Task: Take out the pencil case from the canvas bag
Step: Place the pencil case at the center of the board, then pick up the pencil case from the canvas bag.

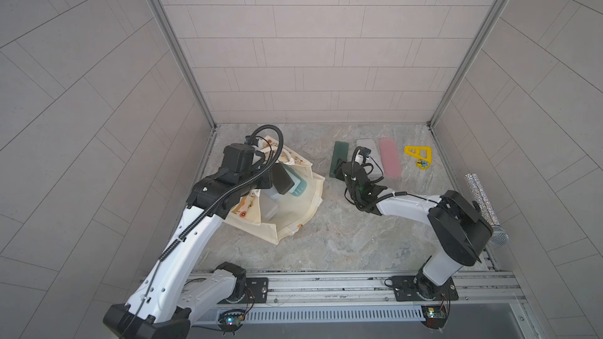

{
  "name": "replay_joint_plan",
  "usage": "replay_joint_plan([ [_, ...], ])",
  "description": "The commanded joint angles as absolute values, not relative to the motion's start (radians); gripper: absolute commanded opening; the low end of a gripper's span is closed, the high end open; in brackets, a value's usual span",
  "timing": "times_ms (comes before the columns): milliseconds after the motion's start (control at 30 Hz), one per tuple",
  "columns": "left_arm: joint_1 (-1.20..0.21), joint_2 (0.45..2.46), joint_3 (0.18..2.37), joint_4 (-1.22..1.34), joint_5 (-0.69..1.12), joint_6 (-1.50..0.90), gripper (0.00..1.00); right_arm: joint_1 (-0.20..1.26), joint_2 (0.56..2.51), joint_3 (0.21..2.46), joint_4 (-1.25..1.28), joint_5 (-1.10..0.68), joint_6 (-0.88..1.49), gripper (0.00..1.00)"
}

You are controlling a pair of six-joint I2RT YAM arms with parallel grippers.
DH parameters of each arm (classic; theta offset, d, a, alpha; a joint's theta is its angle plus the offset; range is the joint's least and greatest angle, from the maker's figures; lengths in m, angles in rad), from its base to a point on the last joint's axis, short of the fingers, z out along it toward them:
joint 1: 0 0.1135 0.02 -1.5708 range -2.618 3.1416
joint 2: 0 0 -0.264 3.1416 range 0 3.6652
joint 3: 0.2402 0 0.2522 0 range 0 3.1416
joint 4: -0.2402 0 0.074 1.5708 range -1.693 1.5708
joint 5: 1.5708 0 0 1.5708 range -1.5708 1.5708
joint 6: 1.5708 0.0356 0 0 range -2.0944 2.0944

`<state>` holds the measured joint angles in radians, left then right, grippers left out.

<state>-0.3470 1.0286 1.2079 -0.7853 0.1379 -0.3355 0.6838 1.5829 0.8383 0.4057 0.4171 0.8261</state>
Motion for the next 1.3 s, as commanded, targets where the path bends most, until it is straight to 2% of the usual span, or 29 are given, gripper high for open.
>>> replay_joint_plan([
  [0,-0.344,1.044,1.26,-0.686,0.185,-0.324,0.0,0.72,1.438,0.75,0.267,0.306,0.695,0.61],
  [133,-0.344,1.074,1.264,-0.656,0.213,-0.327,0.0,0.787,1.258,0.639,0.259,0.21,0.629,0.55],
  [200,-0.344,1.09,1.272,-0.643,0.242,-0.33,0.0,0.843,1.202,0.627,0.253,0.164,0.518,0.54],
  [333,-0.344,1.093,1.286,-0.659,0.283,-0.314,0.0,0.949,1.199,0.643,0.2,0.153,0.284,0.57],
  [500,-0.344,1.061,1.309,-0.739,0.295,-0.26,0.0,0.982,1.297,0.726,0.157,0.114,0.145,0.64],
  [800,-0.344,1.017,1.315,-0.793,0.287,-0.233,0.0,1.104,1.539,0.893,0.185,0.267,0.044,0.71],
  [900,-0.343,1.015,1.32,-0.791,0.294,-0.237,0.0,1.119,1.596,0.913,0.241,0.364,0.032,0.78],
  [1100,-0.343,1.012,1.33,-0.791,0.31,-0.244,0.0,1.124,1.682,0.962,0.313,0.43,-0.015,0.92],
  [1267,-0.344,1.008,1.338,-0.798,0.312,-0.247,0.0,1.135,1.755,1.009,0.356,0.474,-0.064,0.97],
])
